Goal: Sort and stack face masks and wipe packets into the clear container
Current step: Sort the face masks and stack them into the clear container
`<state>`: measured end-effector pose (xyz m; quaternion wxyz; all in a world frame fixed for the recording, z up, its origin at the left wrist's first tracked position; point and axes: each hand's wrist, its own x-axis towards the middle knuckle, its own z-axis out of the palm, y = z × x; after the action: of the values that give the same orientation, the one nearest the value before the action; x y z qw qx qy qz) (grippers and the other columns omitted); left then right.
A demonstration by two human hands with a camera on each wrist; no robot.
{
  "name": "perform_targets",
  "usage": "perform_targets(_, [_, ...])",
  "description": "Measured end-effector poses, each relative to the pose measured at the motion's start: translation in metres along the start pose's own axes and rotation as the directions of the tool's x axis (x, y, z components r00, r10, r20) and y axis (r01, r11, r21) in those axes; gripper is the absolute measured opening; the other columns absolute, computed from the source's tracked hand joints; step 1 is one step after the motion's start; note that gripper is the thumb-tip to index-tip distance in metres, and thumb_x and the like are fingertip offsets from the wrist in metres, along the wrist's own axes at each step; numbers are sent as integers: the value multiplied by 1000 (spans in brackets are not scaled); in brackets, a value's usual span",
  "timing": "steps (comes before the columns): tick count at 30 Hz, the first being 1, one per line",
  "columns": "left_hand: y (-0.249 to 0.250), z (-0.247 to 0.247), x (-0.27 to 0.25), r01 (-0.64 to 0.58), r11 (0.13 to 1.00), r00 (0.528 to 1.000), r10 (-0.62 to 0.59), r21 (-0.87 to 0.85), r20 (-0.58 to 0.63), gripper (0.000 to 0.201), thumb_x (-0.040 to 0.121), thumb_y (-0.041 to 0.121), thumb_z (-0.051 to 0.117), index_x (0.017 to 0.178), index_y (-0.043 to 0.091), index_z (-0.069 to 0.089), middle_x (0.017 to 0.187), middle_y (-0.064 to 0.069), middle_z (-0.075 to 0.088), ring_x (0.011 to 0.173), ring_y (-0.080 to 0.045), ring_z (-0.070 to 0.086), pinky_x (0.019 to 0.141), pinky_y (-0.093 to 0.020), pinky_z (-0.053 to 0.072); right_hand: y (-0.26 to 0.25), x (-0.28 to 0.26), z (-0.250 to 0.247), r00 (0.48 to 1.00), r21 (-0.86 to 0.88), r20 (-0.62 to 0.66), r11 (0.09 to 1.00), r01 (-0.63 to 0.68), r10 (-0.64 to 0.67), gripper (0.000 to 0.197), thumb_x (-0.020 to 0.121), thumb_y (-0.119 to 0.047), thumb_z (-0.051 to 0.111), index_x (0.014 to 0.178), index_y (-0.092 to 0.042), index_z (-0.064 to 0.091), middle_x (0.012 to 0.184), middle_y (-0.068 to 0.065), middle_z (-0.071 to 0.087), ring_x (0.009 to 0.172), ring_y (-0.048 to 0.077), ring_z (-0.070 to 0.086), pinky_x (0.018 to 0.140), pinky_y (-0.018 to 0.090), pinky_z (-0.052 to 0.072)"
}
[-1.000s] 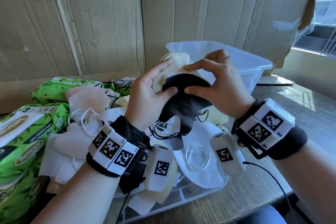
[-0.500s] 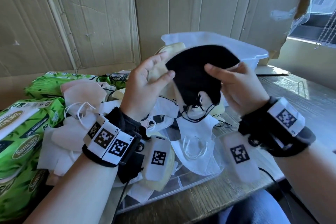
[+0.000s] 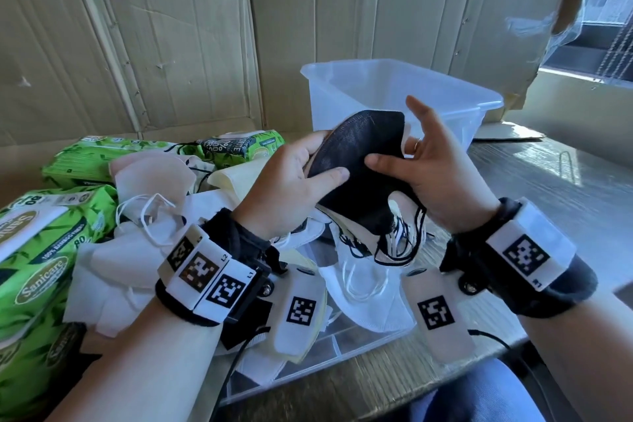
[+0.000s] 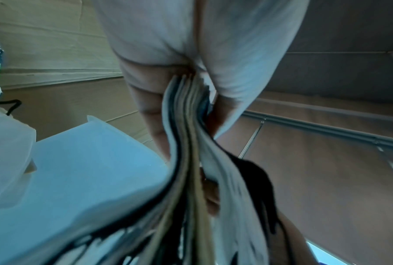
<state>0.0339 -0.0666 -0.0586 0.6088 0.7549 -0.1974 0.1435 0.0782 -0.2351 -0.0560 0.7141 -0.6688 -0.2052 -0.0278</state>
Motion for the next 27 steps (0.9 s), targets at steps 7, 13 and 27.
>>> perform_targets(7, [2, 1, 0, -56, 998, 998, 56, 9, 31, 44, 92, 0, 47, 126, 28, 39, 128, 4, 54, 118, -2, 52, 97, -18, 43, 6, -6, 3, 979, -76, 201, 997, -17, 33, 40, 74, -23, 69, 109, -8, 60, 104, 9, 69, 94, 17, 67, 80, 27, 54])
perform_targets(13, [-3, 8, 2, 33, 996, 912, -64, -81, -405, 50, 95, 20, 51, 141, 23, 32, 81, 14, 52, 70, 5, 53, 74, -16, 47, 14, -7, 8, 997, 8, 5, 997, 71, -72, 24, 83, -22, 60, 100, -5, 65, 95, 7, 72, 90, 18, 69, 79, 32, 54])
perform_targets(27, [-3, 5, 1, -57, 996, 943, 31, -69, -332, 70, 75, 4, 72, 128, 33, 36, 129, -2, 50, 111, -11, 57, 96, -32, 47, 12, 2, 10, 979, 52, 195, 998, 48, -57, 32, 86, -5, 56, 118, 1, 54, 99, 4, 69, 90, 13, 67, 75, 22, 53])
